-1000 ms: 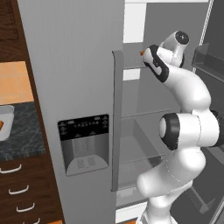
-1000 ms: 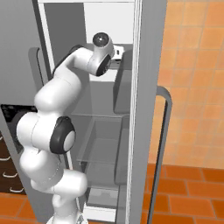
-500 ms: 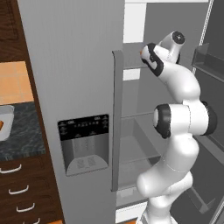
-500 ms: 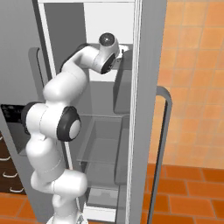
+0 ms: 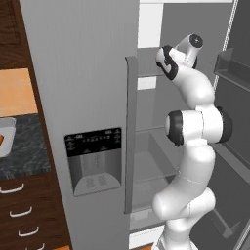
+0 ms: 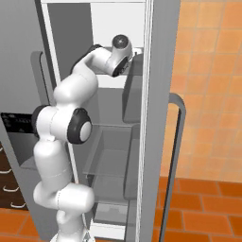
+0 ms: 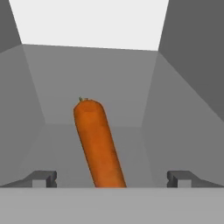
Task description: Place one carrot and one fish in each tupperware on the nearby counter, to pack two identical lunches.
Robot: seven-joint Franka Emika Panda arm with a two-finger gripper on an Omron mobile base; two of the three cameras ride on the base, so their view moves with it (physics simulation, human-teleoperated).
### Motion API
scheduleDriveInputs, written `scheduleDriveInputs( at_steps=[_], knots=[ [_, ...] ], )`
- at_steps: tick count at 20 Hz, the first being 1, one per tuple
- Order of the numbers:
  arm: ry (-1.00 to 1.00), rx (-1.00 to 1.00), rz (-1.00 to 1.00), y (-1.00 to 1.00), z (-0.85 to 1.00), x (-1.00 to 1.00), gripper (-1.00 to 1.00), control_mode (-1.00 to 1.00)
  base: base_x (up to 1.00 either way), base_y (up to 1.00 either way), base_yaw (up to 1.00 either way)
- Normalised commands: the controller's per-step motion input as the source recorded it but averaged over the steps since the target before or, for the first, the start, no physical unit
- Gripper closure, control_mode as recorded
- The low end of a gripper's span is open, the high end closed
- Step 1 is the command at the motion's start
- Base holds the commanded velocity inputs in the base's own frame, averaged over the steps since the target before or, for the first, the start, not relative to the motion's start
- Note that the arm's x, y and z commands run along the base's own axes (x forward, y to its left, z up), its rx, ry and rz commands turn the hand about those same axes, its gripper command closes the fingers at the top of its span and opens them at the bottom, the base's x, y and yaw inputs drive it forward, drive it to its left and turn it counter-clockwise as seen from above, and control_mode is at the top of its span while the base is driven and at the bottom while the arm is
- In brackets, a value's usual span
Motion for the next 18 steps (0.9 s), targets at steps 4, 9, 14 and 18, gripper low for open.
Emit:
scheduleDriveInputs(
  at_steps=[4,9,14,18],
  knots=[
    [0.00,0.00,0.03,0.00,-0.35,0.44,-1.00,-1.00,0.00,0.00,0.00],
    [0.03,-0.01,0.05,0.10,-0.52,0.20,1.00,-1.00,0.00,0.00,0.00],
    [0.00,-0.03,0.15,0.31,-0.50,0.00,1.00,-1.00,0.00,0.00,0.00],
    [0.01,-0.01,0.14,0.11,-0.40,-0.07,1.00,-1.00,0.00,0.00,0.00]
  ],
)
